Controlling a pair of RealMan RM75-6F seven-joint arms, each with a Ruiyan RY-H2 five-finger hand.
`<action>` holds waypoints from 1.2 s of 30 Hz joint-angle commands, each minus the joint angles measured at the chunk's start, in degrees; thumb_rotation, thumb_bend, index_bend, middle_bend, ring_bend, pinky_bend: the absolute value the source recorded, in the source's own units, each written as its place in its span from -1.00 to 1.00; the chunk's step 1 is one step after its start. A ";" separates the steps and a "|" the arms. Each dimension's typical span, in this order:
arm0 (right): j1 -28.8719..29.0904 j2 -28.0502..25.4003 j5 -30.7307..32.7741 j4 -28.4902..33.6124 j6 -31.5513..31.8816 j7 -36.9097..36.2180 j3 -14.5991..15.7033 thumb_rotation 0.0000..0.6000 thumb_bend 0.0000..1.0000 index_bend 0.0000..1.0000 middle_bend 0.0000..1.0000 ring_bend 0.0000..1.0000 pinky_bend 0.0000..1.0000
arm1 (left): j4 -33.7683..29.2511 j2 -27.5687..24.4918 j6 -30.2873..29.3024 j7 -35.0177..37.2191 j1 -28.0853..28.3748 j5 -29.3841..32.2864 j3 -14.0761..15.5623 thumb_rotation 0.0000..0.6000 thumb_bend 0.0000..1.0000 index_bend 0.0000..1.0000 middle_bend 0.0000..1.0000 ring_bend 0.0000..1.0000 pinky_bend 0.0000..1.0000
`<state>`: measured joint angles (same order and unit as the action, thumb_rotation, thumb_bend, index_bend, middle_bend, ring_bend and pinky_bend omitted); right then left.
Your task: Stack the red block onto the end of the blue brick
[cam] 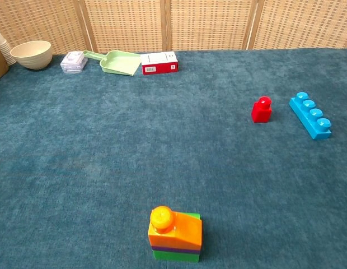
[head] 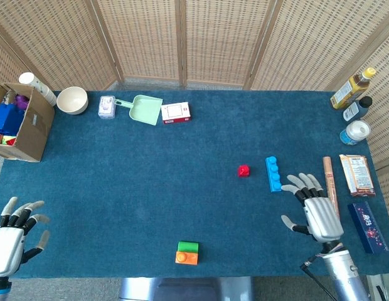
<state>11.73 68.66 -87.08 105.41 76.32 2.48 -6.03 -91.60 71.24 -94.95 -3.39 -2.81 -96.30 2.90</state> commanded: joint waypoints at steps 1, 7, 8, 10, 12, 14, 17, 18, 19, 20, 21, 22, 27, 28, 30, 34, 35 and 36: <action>2.36 1.63 1.07 0.24 -2.26 0.21 -1.49 0.99 -0.52 -0.46 -0.69 -0.85 -0.87 | 0.47 0.21 0.41 0.36 0.10 0.45 -0.13 1.00 -0.06 -0.12 -0.50 -0.55 -0.95; 8.69 6.36 6.59 -1.21 -9.03 2.02 -5.39 0.99 -0.52 -0.43 -0.69 -0.85 -0.87 | 1.88 0.91 1.64 1.53 0.45 1.63 -0.41 1.00 -0.06 -0.12 -0.50 -0.55 -0.95; 11.52 8.62 9.54 -3.08 -12.14 3.64 -7.10 1.00 -0.52 -0.41 -0.69 -0.85 -0.87 | 2.58 1.19 2.50 2.26 0.64 2.55 -0.56 1.00 -0.06 -0.12 -0.50 -0.55 -0.95; 13.33 10.63 12.65 -4.50 -13.56 5.99 -8.20 1.00 -0.52 -0.38 -0.69 -0.85 -0.87 | 3.24 1.42 2.91 2.89 0.82 3.02 -0.77 1.00 -0.06 -0.12 -0.50 -0.55 -0.95; 15.36 12.78 16.07 -6.11 -15.08 9.29 -9.00 0.99 -0.52 -0.35 -0.69 -0.85 -0.87 | 3.92 1.67 3.54 3.48 1.10 3.68 -1.07 1.00 -0.06 -0.12 -0.50 -0.55 -0.95; 16.85 14.32 18.60 -7.23 -15.77 12.09 -9.53 0.99 -0.49 -0.29 -0.67 -0.82 -0.85 | 4.35 1.83 4.15 3.76 1.40 4.06 -1.23 1.00 -0.06 -0.12 -0.50 -0.55 -0.95; 19.30 16.58 22.68 -9.08 -16.65 16.56 -10.33 0.99 -0.46 -0.24 -0.64 -0.78 -0.77 | 4.84 2.18 5.13 4.02 1.98 4.42 -1.43 1.00 -0.06 -0.12 -0.50 -0.55 -0.95; 20.38 17.39 24.60 -9.90 -17.23 18.00 -10.80 0.99 -0.46 -0.25 -0.63 -0.77 -0.76 | 4.95 2.32 5.57 4.07 2.23 4.56 -1.50 1.00 -0.06 -0.12 -0.50 -0.55 -0.95; 21.15 17.91 26.17 -10.47 -17.67 18.92 -11.20 0.99 -0.46 -0.25 -0.63 -0.77 -0.76 | 5.01 2.37 5.86 4.04 2.41 4.66 -1.55 1.00 -0.06 -0.12 -0.50 -0.55 -0.95; 21.77 18.28 27.54 -10.85 -17.96 19.67 -11.51 0.99 -0.46 -0.26 -0.63 -0.77 -0.76 | 5.03 2.40 6.06 3.98 2.54 4.74 -1.59 1.00 -0.06 -0.12 -0.50 -0.55 -0.95; 22.47 18.69 29.21 -11.52 -18.44 20.32 -11.89 0.97 -0.46 -0.28 -0.63 -0.77 -0.76 | 5.08 2.44 6.35 3.83 2.72 4.83 -1.65 1.00 -0.06 -0.12 -0.50 -0.55 -0.95; 23.06 18.98 30.56 -11.98 -18.75 20.91 -12.15 0.95 -0.46 -0.30 -0.64 -0.77 -0.76 | 5.09 2.48 6.52 3.74 2.83 4.93 -1.70 1.00 -0.06 -0.12 -0.50 -0.55 -0.95; 25.85 20.13 36.58 -15.14 -20.11 22.90 -13.11 0.84 -0.46 -0.42 -0.64 -0.77 -0.76 | 4.83 2.64 7.11 3.16 3.28 5.19 -1.82 1.00 -0.06 -0.12 -0.50 -0.55 -0.95; 26.25 20.31 37.20 -15.67 -20.19 23.08 -13.18 0.83 -0.46 -0.43 -0.64 -0.77 -0.76 | 4.78 2.67 7.17 3.05 3.32 5.24 -1.82 1.00 -0.06 -0.12 -0.50 -0.55 -0.95; 27.05 20.81 38.30 -16.79 -20.24 23.37 -13.20 0.80 -0.47 -0.44 -0.64 -0.77 -0.76 | 4.68 2.73 7.30 2.85 3.39 5.38 -1.83 1.00 -0.06 -0.12 -0.50 -0.55 -0.95; 28.44 21.65 39.53 -18.96 -20.48 24.18 -12.67 0.80 -0.47 -0.45 -0.64 -0.77 -0.76 | 4.73 2.92 7.46 2.90 3.46 5.60 -1.79 1.00 -0.06 -0.11 -0.50 -0.55 -0.95; 28.78 21.84 39.82 -19.61 -20.51 24.56 -12.36 0.80 -0.47 -0.45 -0.64 -0.77 -0.76 | 4.83 2.94 7.51 2.88 3.45 5.69 -1.75 1.00 -0.06 -0.11 -0.50 -0.55 -0.95; 28.98 22.00 40.02 -20.04 -20.47 24.73 -12.18 0.80 -0.47 -0.45 -0.64 -0.77 -0.76 | 4.90 2.95 7.51 2.90 3.44 5.76 -1.75 1.00 -0.06 -0.11 -0.50 -0.55 -0.95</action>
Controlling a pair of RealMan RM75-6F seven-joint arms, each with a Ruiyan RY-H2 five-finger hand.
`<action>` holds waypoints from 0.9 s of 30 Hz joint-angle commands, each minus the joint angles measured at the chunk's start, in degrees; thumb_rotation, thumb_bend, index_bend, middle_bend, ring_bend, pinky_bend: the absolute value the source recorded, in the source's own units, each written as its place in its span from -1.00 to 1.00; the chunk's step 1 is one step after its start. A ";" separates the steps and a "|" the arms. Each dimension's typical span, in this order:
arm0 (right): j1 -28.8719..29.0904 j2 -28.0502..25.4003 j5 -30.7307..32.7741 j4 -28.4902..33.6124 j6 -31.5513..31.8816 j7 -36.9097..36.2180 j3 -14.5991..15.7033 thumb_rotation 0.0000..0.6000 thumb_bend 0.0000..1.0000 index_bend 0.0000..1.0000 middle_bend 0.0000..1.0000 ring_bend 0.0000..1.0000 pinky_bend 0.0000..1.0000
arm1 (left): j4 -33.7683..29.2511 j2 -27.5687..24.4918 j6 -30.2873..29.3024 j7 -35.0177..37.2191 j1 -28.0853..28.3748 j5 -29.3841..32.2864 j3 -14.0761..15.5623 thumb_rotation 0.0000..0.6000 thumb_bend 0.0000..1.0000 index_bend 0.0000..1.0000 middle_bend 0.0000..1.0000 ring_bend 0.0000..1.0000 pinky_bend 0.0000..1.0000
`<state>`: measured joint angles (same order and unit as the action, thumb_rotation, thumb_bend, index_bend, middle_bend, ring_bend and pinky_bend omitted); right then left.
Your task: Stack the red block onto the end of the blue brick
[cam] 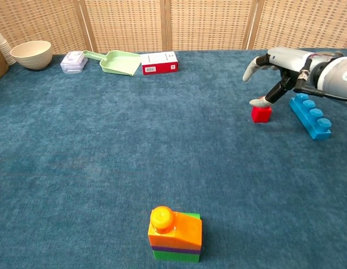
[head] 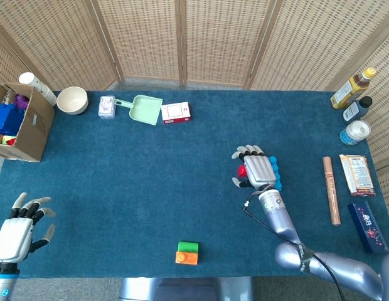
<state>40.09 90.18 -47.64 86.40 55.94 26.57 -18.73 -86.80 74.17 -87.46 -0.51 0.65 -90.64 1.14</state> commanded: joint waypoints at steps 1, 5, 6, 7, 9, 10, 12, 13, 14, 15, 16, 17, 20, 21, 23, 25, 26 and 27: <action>0.77 0.61 0.78 -1.39 -0.05 0.72 0.69 0.80 -0.47 -0.45 -0.64 -0.77 -0.76 | 0.17 0.03 0.01 0.07 -0.03 0.19 0.00 1.00 -0.06 -0.11 -0.50 -0.55 -0.95; 1.21 0.99 1.52 -2.83 -0.15 0.72 1.42 0.80 -0.46 -0.44 -0.64 -0.77 -0.76 | 0.41 0.02 0.08 0.21 0.00 0.50 -0.06 1.00 -0.07 -0.11 -0.50 -0.55 -0.95; 1.34 1.11 1.64 -3.22 -0.14 0.72 1.61 0.81 -0.47 -0.44 -0.64 -0.77 -0.76 | 0.48 0.05 0.06 0.27 0.01 0.48 -0.04 1.00 -0.06 -0.11 -0.50 -0.55 -0.95; 1.44 1.21 1.75 -3.54 -0.15 0.73 1.76 0.81 -0.46 -0.43 -0.64 -0.77 -0.76 | 0.54 0.08 0.04 0.31 0.02 0.45 -0.03 1.00 -0.06 -0.11 -0.50 -0.55 -0.95; 1.69 1.48 2.08 -4.29 -0.17 0.79 2.04 0.81 -0.46 -0.42 -0.64 -0.77 -0.76 | 0.67 0.16 0.12 0.45 0.09 0.44 0.03 1.00 -0.06 -0.11 -0.50 -0.55 -0.95; 1.80 1.59 2.21 -4.58 -0.17 0.83 2.14 0.81 -0.46 -0.41 -0.64 -0.77 -0.76 | 0.72 0.20 0.16 0.47 0.11 0.45 0.03 1.00 -0.06 -0.11 -0.50 -0.55 -0.95; 2.00 1.78 2.43 -5.11 -0.15 0.92 2.35 0.80 -0.46 -0.40 -0.64 -0.77 -0.76 | 0.83 0.28 0.16 0.55 0.13 0.44 0.06 1.00 -0.06 -0.11 -0.50 -0.55 -0.95; 2.10 1.85 2.50 -5.38 -0.14 1.02 2.47 0.81 -0.46 -0.40 -0.64 -0.77 -0.76 | 0.85 0.32 0.14 0.63 0.14 0.42 0.07 1.00 -0.06 -0.11 -0.50 -0.54 -0.95; 2.20 1.92 2.54 -5.64 -0.11 1.13 2.60 0.83 -0.46 -0.39 -0.64 -0.77 -0.76 | 0.90 0.35 0.11 0.71 0.14 0.43 0.07 1.00 -0.07 -0.11 -0.50 -0.54 -0.95; 2.28 2.00 2.55 -5.90 -0.06 1.19 2.72 0.85 -0.46 -0.38 -0.64 -0.77 -0.76 | 0.96 0.39 0.08 0.77 0.13 0.44 0.08 1.00 -0.06 -0.11 -0.50 -0.54 -0.95; 2.33 2.15 2.54 -6.21 0.09 1.17 2.85 0.86 -0.46 -0.37 -0.64 -0.77 -0.76 | 1.07 0.44 0.05 0.83 0.11 0.46 0.10 1.00 -0.07 -0.11 -0.50 -0.54 -0.95; 2.35 2.28 2.54 -6.45 0.14 1.10 2.94 0.88 -0.46 -0.36 -0.64 -0.77 -0.76 | 1.13 0.49 0.04 0.88 0.10 0.46 0.12 1.00 -0.07 -0.11 -0.50 -0.54 -0.95; 2.42 2.68 2.92 -7.37 -0.17 0.95 3.45 0.89 -0.46 -0.35 -0.64 -0.77 -0.76 | 1.45 0.61 0.04 1.15 0.03 0.57 0.22 1.00 -0.07 -0.11 -0.50 -0.55 -0.95; 2.44 2.81 3.06 -7.68 -0.29 0.95 3.58 0.89 -0.46 -0.35 -0.64 -0.77 -0.76 | 1.53 0.64 0.04 1.22 0.01 0.62 0.23 1.00 -0.06 -0.11 -0.50 -0.54 -0.95; 2.51 3.07 3.22 -8.29 -0.41 0.89 3.78 0.90 -0.46 -0.35 -0.64 -0.77 -0.76 | 1.68 0.68 -0.01 1.35 -0.04 0.71 0.22 1.00 -0.06 -0.11 -0.50 -0.54 -0.95; 2.57 3.28 3.35 -8.80 -0.54 0.88 3.93 0.93 -0.46 -0.35 -0.64 -0.77 -0.76 | 1.76 0.70 -0.10 1.42 -0.07 0.72 0.21 1.00 -0.06 -0.11 -0.50 -0.54 -0.95; 2.63 3.40 3.43 -9.09 -0.65 0.86 4.01 0.94 -0.46 -0.35 -0.64 -0.77 -0.76 | 1.79 0.70 -0.16 1.47 -0.09 0.72 0.21 1.00 -0.06 -0.11 -0.50 -0.54 -0.95; 2.70 3.52 3.52 -9.39 -0.82 0.86 4.09 0.94 -0.46 -0.35 -0.64 -0.77 -0.76 | 1.83 0.70 -0.23 1.53 -0.12 0.71 0.21 1.00 -0.06 -0.11 -0.50 -0.54 -0.95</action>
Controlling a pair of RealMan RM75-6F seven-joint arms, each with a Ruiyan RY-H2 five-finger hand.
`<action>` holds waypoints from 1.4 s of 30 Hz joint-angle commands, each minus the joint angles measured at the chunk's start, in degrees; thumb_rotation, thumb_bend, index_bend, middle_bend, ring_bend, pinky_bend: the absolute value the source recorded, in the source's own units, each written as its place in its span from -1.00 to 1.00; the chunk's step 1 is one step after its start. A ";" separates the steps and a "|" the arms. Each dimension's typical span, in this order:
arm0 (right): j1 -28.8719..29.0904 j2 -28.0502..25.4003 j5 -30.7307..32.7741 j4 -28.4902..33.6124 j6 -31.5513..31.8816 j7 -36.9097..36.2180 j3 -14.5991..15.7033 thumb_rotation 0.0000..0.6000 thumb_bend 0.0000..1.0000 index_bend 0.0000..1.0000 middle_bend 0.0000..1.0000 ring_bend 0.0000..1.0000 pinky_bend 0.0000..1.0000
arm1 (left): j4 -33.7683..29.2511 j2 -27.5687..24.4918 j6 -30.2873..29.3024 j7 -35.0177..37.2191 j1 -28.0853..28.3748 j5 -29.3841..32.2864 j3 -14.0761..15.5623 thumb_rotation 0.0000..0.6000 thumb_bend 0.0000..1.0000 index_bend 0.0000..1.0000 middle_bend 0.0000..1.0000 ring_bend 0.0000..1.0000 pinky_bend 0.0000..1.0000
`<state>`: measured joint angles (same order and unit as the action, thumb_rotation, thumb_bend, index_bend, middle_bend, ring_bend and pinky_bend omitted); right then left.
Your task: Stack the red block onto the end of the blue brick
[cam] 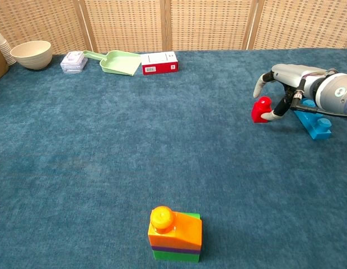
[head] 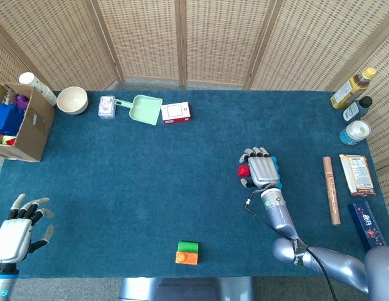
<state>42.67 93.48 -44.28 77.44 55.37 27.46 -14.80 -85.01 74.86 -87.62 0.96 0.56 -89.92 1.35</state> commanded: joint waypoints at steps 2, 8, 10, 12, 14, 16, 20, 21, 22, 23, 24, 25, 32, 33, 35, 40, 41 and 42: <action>0.36 0.43 0.43 -1.15 -0.76 0.22 0.40 0.94 -0.46 -0.35 -0.64 -0.77 -0.76 | 0.13 -0.02 -0.22 0.20 -0.09 -0.02 0.00 1.00 -0.07 -0.11 -0.50 -0.54 -0.95; 0.99 0.98 0.97 -2.53 -1.46 0.32 0.40 0.99 -0.46 -0.34 -0.64 -0.77 -0.76 | 0.55 0.12 -0.46 0.62 -0.29 0.05 0.08 1.00 -0.06 -0.11 -0.50 -0.54 -0.95; 1.24 1.22 1.02 -3.10 -1.64 0.38 0.42 1.00 -0.46 -0.34 -0.64 -0.77 -0.76 | 0.75 0.20 -0.42 0.75 -0.32 0.14 0.10 1.00 -0.06 -0.11 -0.50 -0.54 -0.95; 1.46 1.49 1.13 -3.64 -1.83 0.37 0.38 1.00 -0.45 -0.32 -0.64 -0.77 -0.76 | 0.89 0.23 -0.41 0.83 -0.34 0.18 0.11 1.00 -0.06 -0.11 -0.50 -0.54 -0.95; 1.73 1.92 1.26 -4.45 -2.10 0.30 0.33 1.00 -0.45 -0.28 -0.64 -0.77 -0.76 | 1.06 0.33 -0.56 1.03 -0.41 0.24 0.06 1.00 -0.06 -0.11 -0.50 -0.54 -0.95; 1.93 2.25 1.35 -5.02 -2.26 0.18 0.24 1.00 -0.45 -0.25 -0.64 -0.77 -0.76 | 1.24 0.39 -0.58 1.21 -0.48 0.34 0.06 1.00 -0.06 -0.11 -0.50 -0.54 -0.95; 2.33 2.89 1.16 -6.06 -2.34 0.04 0.09 1.00 -0.44 -0.18 -0.64 -0.76 -0.76 | 1.58 0.44 -0.48 1.41 -0.56 0.54 0.10 1.00 -0.07 -0.11 -0.50 -0.54 -0.95; 2.50 3.06 1.15 -6.37 -2.44 0.06 0.03 1.00 -0.44 -0.16 -0.64 -0.75 -0.76 | 1.64 0.44 -0.45 1.51 -0.57 0.58 0.11 1.00 -0.07 -0.11 -0.50 -0.54 -0.95; 2.62 3.23 1.16 -6.66 -2.51 0.04 -0.04 1.00 -0.44 -0.15 -0.64 -0.75 -0.76 | 1.68 0.44 -0.45 1.59 -0.57 0.60 0.10 1.00 -0.06 -0.11 -0.50 -0.54 -0.95; 2.76 3.44 1.23 -7.02 -2.62 0.01 -0.12 1.00 -0.44 -0.13 -0.64 -0.75 -0.76 | 1.75 0.46 -0.50 1.65 -0.57 0.60 0.06 1.00 -0.06 -0.11 -0.50 -0.54 -0.95; 2.86 3.56 1.33 -7.28 -2.74 0.02 -0.16 1.00 -0.45 -0.11 -0.64 -0.75 -0.76 | 1.82 0.50 -0.53 1.69 -0.58 0.61 0.05 1.00 -0.06 -0.11 -0.50 -0.54 -0.95; 2.97 3.69 1.42 -7.56 -2.85 0.05 -0.22 1.00 -0.45 -0.09 -0.64 -0.74 -0.76 | 1.88 0.54 -0.56 1.77 -0.59 0.60 0.03 1.00 -0.06 -0.11 -0.50 -0.54 -0.95; 3.31 4.25 1.85 -8.71 -3.01 0.12 -0.46 1.00 -0.44 0.07 -0.62 -0.73 -0.76 | 2.52 0.77 -0.43 2.35 -0.74 0.84 0.12 1.00 -0.06 -0.11 -0.50 -0.54 -0.95; 3.33 4.29 1.86 -8.79 -2.95 0.14 -0.48 1.00 -0.44 0.09 -0.62 -0.72 -0.76 | 2.64 0.79 -0.47 2.48 -0.77 0.87 0.11 1.00 -0.06 -0.11 -0.50 -0.54 -0.95; 3.33 4.32 1.87 -8.77 -2.77 0.07 -0.60 1.00 -0.44 0.11 -0.62 -0.72 -0.76 | 2.86 0.85 -0.55 2.66 -0.81 0.88 0.07 1.00 -0.06 -0.11 -0.50 -0.54 -0.95; 3.27 3.82 1.68 -7.66 -2.30 -0.08 -0.92 1.00 -0.44 0.15 -0.61 -0.71 -0.75 | 3.04 0.92 -0.58 2.77 -0.80 0.78 0.09 1.00 -0.07 -0.11 -0.50 -0.54 -0.95; 3.20 3.48 1.71 -6.99 -2.05 -0.08 -1.07 1.00 -0.44 0.15 -0.61 -0.71 -0.75 | 3.09 0.93 -0.62 2.82 -0.81 0.77 0.08 1.00 -0.07 -0.11 -0.50 -0.54 -0.95; 3.14 3.17 1.75 -6.40 -1.84 -0.08 -1.20 1.00 -0.44 0.16 -0.61 -0.71 -0.75 | 3.13 0.94 -0.62 2.84 -0.81 0.77 0.07 1.00 -0.07 -0.11 -0.50 -0.54 -0.95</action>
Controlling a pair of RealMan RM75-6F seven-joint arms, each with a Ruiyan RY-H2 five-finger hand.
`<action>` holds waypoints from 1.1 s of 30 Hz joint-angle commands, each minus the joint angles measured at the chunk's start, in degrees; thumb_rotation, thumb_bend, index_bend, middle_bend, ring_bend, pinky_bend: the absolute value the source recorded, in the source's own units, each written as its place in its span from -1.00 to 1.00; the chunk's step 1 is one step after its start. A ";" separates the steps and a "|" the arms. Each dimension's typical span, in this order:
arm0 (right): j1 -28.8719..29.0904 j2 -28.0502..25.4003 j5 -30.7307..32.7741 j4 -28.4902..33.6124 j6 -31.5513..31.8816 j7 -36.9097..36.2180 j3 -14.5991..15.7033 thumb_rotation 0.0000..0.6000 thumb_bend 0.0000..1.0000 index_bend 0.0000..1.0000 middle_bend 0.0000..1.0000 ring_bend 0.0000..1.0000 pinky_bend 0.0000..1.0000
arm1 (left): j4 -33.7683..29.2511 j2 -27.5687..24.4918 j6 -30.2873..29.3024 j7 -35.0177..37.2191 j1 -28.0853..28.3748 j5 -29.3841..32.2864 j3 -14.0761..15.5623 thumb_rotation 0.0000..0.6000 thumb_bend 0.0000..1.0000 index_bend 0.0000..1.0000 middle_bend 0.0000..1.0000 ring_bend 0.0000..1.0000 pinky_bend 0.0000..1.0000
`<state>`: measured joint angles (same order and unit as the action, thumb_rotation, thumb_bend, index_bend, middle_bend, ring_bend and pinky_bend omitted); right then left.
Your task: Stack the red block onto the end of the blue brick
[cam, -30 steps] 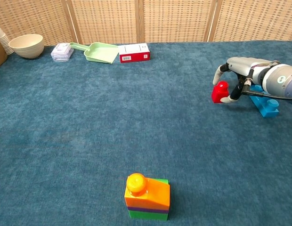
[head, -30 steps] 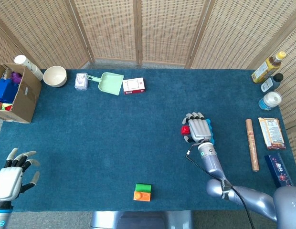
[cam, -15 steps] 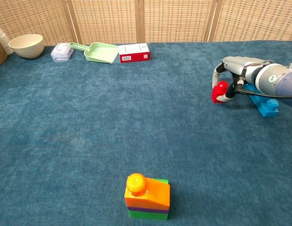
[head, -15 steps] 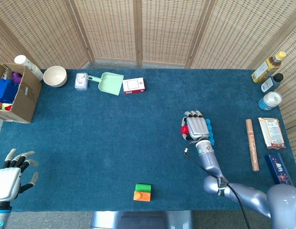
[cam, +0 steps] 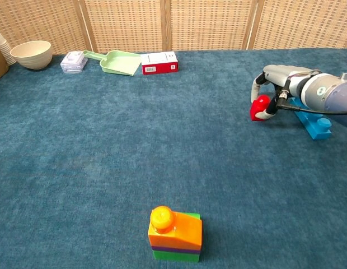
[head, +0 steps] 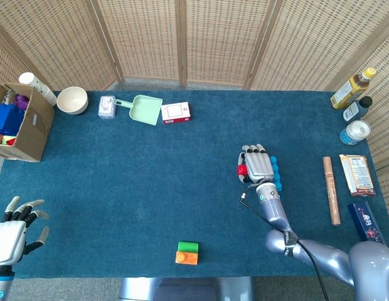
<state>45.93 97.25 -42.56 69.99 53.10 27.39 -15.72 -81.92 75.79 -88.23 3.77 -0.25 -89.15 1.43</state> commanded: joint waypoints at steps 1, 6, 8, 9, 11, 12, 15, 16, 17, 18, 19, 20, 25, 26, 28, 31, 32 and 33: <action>-0.20 -0.96 0.07 1.71 0.66 -0.01 -0.40 1.00 -0.44 0.16 -0.61 -0.71 -0.75 | 0.07 0.01 -0.02 0.04 0.00 0.00 -0.02 1.00 -0.07 -0.11 -0.50 -0.54 -0.95; -0.88 -3.83 0.18 6.41 1.98 0.03 -0.98 1.00 -0.43 0.18 -0.61 -0.71 -0.75 | 0.19 0.03 0.04 0.14 0.09 -0.04 -0.08 1.00 -0.06 -0.11 -0.50 -0.54 -0.95; -1.09 -4.86 0.21 7.95 2.25 0.10 -1.03 1.00 -0.44 0.18 -0.61 -0.71 -0.75 | 0.22 0.05 0.09 0.16 0.11 -0.04 -0.09 1.00 -0.06 -0.11 -0.50 -0.54 -0.95; -1.24 -5.51 0.25 8.92 2.37 0.11 -1.03 1.00 -0.44 0.18 -0.61 -0.71 -0.75 | 0.24 0.06 0.11 0.18 0.13 -0.04 -0.09 1.00 -0.06 -0.11 -0.50 -0.55 -0.95; -1.54 -6.84 0.35 10.83 2.51 0.13 -0.98 1.00 -0.43 0.18 -0.61 -0.71 -0.75 | 0.28 0.10 0.16 0.22 0.17 -0.07 -0.08 1.00 -0.06 -0.11 -0.50 -0.54 -0.95; -1.70 -7.53 0.37 11.75 2.52 0.15 -0.88 1.00 -0.43 0.18 -0.61 -0.71 -0.75 | 0.29 0.11 0.19 0.23 0.19 -0.09 -0.07 1.00 -0.06 -0.11 -0.50 -0.54 -0.95; -2.25 -9.59 0.32 14.41 2.47 0.15 -0.32 1.00 -0.44 0.18 -0.61 -0.71 -0.75 | 0.30 0.10 0.22 0.14 0.21 -0.10 -0.06 1.00 -0.06 -0.11 -0.50 -0.54 -0.95; -2.76 -10.79 0.10 15.91 2.33 -0.08 0.12 1.00 -0.44 0.18 -0.61 -0.71 -0.75 | 0.28 0.07 0.23 0.07 0.22 -0.08 -0.08 1.00 -0.06 -0.11 -0.50 -0.54 -0.95; -3.20 -12.08 -0.17 17.41 2.12 -0.43 0.49 1.00 -0.44 0.18 -0.61 -0.71 -0.75 | 0.22 0.00 0.24 -0.03 0.24 -0.08 -0.09 1.00 -0.06 -0.11 -0.50 -0.54 -0.95; -3.43 -12.87 -0.35 18.28 2.00 -0.61 0.73 1.00 -0.43 0.18 -0.61 -0.71 -0.75 | 0.15 -0.05 0.26 -0.14 0.26 -0.08 -0.10 1.00 -0.06 -0.11 -0.50 -0.54 -0.95; -3.61 -13.61 -0.63 19.04 1.91 -0.69 1.03 1.00 -0.43 0.18 -0.61 -0.71 -0.75 | 0.07 -0.09 0.27 -0.25 0.29 -0.09 -0.12 1.00 -0.06 -0.11 -0.50 -0.54 -0.95; -3.85 -14.53 -0.99 19.99 1.93 -0.73 1.42 1.00 -0.43 0.18 -0.61 -0.71 -0.75 | -0.05 -0.15 0.30 -0.40 0.33 -0.09 -0.14 1.00 -0.07 -0.11 -0.50 -0.54 -0.95; -4.74 -17.41 -2.63 22.87 1.99 -1.56 2.67 1.00 -0.44 0.19 -0.61 -0.71 -0.75 | -0.53 -0.27 0.37 -0.93 0.46 -0.19 -0.16 1.00 -0.07 -0.11 -0.50 -0.54 -0.95; -4.92 -17.91 -3.08 23.27 2.01 -1.76 2.94 1.00 -0.44 0.20 -0.61 -0.71 -0.75 | -0.62 -0.27 0.44 -1.06 0.50 -0.20 -0.15 1.00 -0.07 -0.11 -0.50 -0.55 -0.95; -5.31 -18.88 -3.84 23.97 2.10 -2.04 3.56 1.00 -0.43 0.20 -0.60 -0.71 -0.75 | -0.85 -0.26 0.59 -1.35 0.61 -0.29 -0.10 1.00 -0.07 -0.11 -0.50 -0.55 -0.95; -5.88 -20.09 -4.97 24.61 2.29 -2.33 4.50 1.00 -0.44 0.20 -0.60 -0.71 -0.75 | -1.16 -0.32 0.58 -1.76 0.67 -0.35 -0.12 1.00 -0.06 -0.11 -0.50 -0.54 -0.95; -6.13 -20.59 -5.64 24.78 2.47 -2.39 4.95 1.00 -0.44 0.20 -0.60 -0.71 -0.75 | -1.30 -0.38 0.55 -1.95 0.67 -0.35 -0.13 1.00 -0.06 -0.11 -0.50 -0.54 -0.95; -6.24 -20.82 -5.95 24.83 2.51 -2.43 5.17 1.00 -0.44 0.20 -0.60 -0.71 -0.75 | -1.36 -0.42 0.54 -2.03 0.67 -0.33 -0.15 1.00 -0.06 -0.11 -0.50 -0.54 -0.95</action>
<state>39.96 76.75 -48.06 94.62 55.44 25.05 -10.95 -83.26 75.39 -87.68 1.76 0.42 -89.48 1.29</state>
